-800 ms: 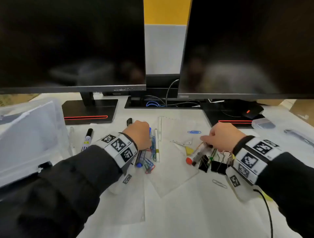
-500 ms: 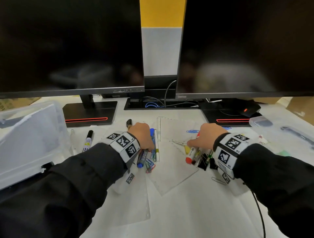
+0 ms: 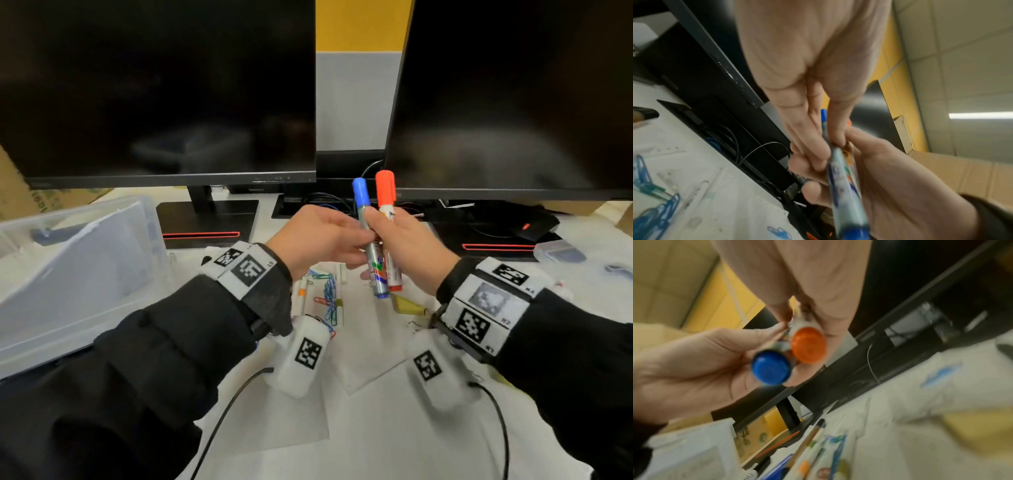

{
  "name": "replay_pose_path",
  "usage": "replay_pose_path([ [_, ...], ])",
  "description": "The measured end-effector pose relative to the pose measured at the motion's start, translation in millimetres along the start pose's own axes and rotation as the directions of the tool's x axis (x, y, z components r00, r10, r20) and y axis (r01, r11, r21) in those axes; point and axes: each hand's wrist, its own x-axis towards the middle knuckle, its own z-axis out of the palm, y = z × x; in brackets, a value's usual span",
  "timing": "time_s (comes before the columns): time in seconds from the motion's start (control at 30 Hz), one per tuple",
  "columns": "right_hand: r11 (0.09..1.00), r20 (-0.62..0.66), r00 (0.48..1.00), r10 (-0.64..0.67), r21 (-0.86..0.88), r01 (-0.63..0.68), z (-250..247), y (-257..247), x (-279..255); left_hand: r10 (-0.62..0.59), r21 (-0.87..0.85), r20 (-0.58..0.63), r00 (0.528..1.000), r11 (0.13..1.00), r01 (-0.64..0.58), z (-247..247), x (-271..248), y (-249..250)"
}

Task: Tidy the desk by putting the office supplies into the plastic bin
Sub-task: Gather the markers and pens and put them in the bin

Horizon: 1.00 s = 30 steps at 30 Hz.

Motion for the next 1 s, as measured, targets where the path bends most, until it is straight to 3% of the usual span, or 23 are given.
replay_pose_path([
  [0.07, 0.993, 0.061, 0.998, 0.025, 0.111, -0.031, 4, 3, 3, 0.009, 0.083, -0.056, 0.998, 0.997, -0.004, -1, -1, -3],
  [0.13, 0.991, 0.032, 0.996, 0.079, 0.105, -0.082, 4, 9, 7, 0.003, 0.248, -0.149, 0.989, 0.968, 0.034, -7, 4, -11],
  [0.17, 0.991, -0.005, 0.994, 0.112, 0.072, -0.112, 3, 12, 8, 0.018, 0.397, -0.204, 0.979, 0.916, 0.066, -13, 8, -17],
  [0.27, 0.990, -0.063, 0.991, 0.114, -0.082, -0.119, 4, 22, 11, 0.038, 0.766, -0.288, 0.957, 0.609, 0.206, -30, 17, -40],
  [0.37, 0.948, -0.099, 0.995, 0.008, -0.317, -0.039, 8, 30, 11, -0.035, 0.894, -0.230, 0.973, 0.386, 0.225, -39, 20, -53],
  [0.47, 0.884, -0.085, 0.995, -0.045, -0.468, 0.000, 12, 33, 12, -0.083, 0.931, -0.190, 0.978, 0.301, 0.207, -44, 21, -58],
  [0.6, 0.852, -0.099, 0.988, -0.121, -0.520, 0.053, 16, 31, 14, -0.116, 0.914, -0.226, 0.967, 0.318, 0.251, -44, 23, -61],
  [0.67, 0.855, -0.083, 0.991, -0.103, -0.516, 0.045, 20, 30, 14, -0.120, 0.893, -0.255, 0.959, 0.350, 0.281, -41, 20, -61],
  [0.83, 0.863, -0.085, 0.991, -0.101, -0.503, 0.045, 21, 27, 14, -0.211, 0.896, -0.242, 0.947, 0.326, 0.302, -28, 19, -59],
  [0.9, 0.898, -0.072, 0.995, -0.076, -0.438, 0.037, 20, 25, 11, -0.171, 0.850, -0.286, 0.943, 0.409, 0.332, -28, 17, -54],
  [1.0, 0.941, -0.051, 0.998, -0.046, -0.338, 0.026, 17, 24, 8, -0.049, 0.712, -0.352, 0.935, 0.634, 0.301, -25, 11, -37],
])
